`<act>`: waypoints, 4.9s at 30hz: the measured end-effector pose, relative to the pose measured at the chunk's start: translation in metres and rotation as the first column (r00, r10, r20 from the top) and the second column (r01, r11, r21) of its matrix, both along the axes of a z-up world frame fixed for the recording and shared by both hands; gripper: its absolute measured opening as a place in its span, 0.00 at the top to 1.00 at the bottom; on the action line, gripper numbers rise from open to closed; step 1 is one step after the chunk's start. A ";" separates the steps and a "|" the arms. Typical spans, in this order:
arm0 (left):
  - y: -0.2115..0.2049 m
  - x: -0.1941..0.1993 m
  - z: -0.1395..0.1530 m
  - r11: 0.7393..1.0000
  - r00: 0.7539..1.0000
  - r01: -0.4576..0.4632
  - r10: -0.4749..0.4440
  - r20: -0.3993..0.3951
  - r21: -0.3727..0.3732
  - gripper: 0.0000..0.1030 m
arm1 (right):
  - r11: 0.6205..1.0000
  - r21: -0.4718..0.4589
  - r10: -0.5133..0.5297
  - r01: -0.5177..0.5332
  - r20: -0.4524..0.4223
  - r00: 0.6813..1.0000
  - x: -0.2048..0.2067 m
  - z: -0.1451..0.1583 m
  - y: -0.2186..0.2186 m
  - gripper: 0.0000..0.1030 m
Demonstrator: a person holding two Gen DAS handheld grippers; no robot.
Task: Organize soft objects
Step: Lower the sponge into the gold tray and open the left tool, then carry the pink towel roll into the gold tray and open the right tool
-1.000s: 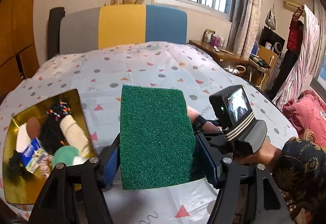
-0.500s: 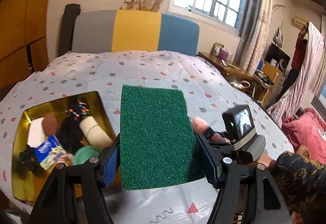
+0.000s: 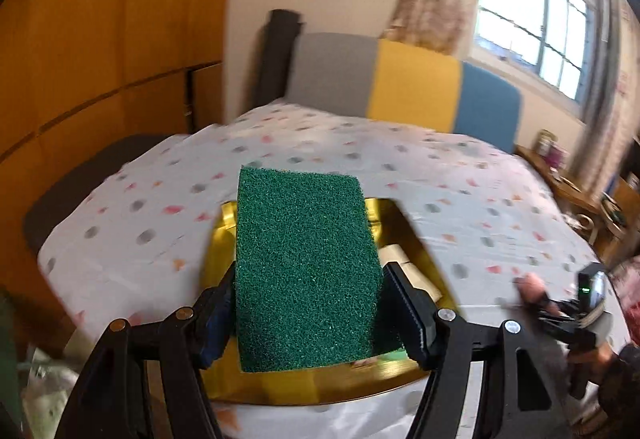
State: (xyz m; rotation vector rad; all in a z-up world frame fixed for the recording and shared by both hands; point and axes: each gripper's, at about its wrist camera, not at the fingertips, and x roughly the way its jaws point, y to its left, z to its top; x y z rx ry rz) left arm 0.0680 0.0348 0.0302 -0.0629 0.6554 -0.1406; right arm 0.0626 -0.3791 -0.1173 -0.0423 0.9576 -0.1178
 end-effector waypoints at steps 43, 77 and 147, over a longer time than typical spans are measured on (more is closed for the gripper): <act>0.039 0.003 -0.072 0.994 0.975 -0.108 0.100 -0.197 -0.033 0.32 | 1.000 -0.012 -0.004 0.004 0.003 1.000 0.002 -0.001 0.002 0.58; 0.018 0.043 -0.099 0.995 0.952 -0.096 0.099 -0.290 0.024 0.19 | 0.999 -0.037 -0.002 0.002 0.002 1.000 0.002 -0.001 0.003 0.57; 0.069 -0.010 -0.062 0.980 0.964 -0.198 0.189 -0.187 -0.027 0.18 | 0.949 0.076 0.311 -0.307 -0.056 0.949 0.109 0.033 0.319 0.59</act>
